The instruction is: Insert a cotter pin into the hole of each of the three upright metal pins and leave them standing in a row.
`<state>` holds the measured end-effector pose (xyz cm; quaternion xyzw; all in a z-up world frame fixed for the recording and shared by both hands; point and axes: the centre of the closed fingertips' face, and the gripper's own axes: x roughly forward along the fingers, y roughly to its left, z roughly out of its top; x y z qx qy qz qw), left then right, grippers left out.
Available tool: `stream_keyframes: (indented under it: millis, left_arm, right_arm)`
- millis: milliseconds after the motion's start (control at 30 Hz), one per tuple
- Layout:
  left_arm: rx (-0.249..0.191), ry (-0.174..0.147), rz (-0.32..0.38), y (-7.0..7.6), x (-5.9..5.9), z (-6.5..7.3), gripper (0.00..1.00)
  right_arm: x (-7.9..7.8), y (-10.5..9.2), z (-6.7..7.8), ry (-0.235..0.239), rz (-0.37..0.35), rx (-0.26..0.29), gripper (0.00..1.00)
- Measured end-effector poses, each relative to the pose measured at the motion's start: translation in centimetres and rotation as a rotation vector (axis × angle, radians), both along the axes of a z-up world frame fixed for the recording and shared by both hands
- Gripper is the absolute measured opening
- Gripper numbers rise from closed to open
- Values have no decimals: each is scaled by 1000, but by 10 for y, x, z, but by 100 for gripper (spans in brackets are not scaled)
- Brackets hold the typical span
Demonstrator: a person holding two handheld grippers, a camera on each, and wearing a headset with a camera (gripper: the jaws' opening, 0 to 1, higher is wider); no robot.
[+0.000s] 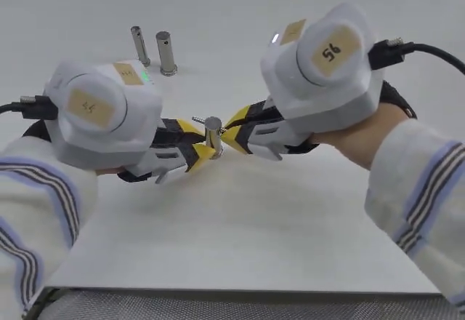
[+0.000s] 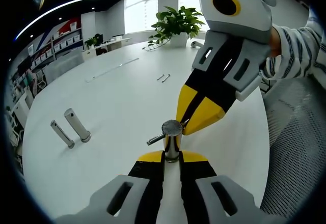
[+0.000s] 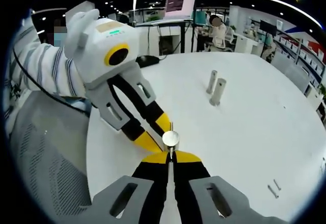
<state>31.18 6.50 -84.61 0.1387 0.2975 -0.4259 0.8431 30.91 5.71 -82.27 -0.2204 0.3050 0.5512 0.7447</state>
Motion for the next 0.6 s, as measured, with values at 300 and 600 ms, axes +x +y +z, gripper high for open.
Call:
stream_keyframes:
  millis: [300,600]
  left_arm:
    - [16,6,1,2,-2,-1,5]
    - [17,12,4,5,-2,-1,0]
  right_arm:
    - [-3,-4,1,-19,35,16,6]
    - [-3,-8,4,-5,14,34,6]
